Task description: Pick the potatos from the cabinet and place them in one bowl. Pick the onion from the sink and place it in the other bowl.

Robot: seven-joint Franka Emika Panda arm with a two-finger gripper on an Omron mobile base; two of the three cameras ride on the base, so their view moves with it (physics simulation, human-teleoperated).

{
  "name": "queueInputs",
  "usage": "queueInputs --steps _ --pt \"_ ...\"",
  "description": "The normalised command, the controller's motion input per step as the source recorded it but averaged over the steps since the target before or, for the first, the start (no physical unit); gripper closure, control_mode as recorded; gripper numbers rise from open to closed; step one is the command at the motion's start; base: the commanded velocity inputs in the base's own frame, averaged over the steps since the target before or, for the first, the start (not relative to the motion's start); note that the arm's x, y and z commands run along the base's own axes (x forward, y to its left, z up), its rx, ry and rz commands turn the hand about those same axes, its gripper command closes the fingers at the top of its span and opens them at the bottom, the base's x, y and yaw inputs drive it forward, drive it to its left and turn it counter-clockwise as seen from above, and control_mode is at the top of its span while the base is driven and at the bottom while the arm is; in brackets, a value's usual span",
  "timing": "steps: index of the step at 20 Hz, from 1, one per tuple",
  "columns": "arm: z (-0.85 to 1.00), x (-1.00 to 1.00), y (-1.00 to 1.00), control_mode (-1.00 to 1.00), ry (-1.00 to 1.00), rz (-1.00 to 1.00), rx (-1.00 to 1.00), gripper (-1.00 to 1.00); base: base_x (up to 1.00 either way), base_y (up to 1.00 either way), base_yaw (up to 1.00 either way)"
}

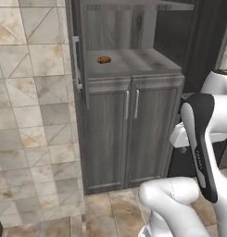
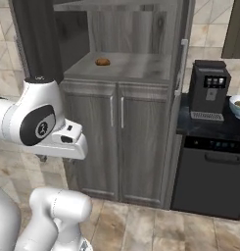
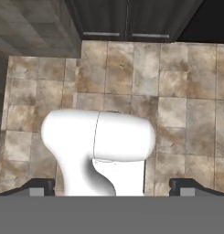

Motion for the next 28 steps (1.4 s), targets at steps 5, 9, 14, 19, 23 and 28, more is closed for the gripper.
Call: queueInputs --steps 5,9,14,19,23,28 --pt "0.0 0.0 0.0 1.0 0.0 0.0 0.0 -1.0 0.67 0.0 0.0" --pt "0.0 0.0 0.0 1.0 0.0 0.0 0.0 -1.0 0.54 -0.09 0.0" --pt "0.0 0.0 0.0 1.0 0.0 0.0 0.0 -1.0 0.52 -0.07 0.0" --pt "0.0 0.0 0.0 1.0 0.0 0.0 0.0 -1.0 0.56 -0.13 0.0" --pt "0.0 0.0 0.0 1.0 0.0 0.0 0.0 -1.0 0.49 -0.14 0.0" --pt "0.0 0.0 0.0 1.0 0.0 0.0 0.0 -1.0 0.36 -0.05 -0.05"
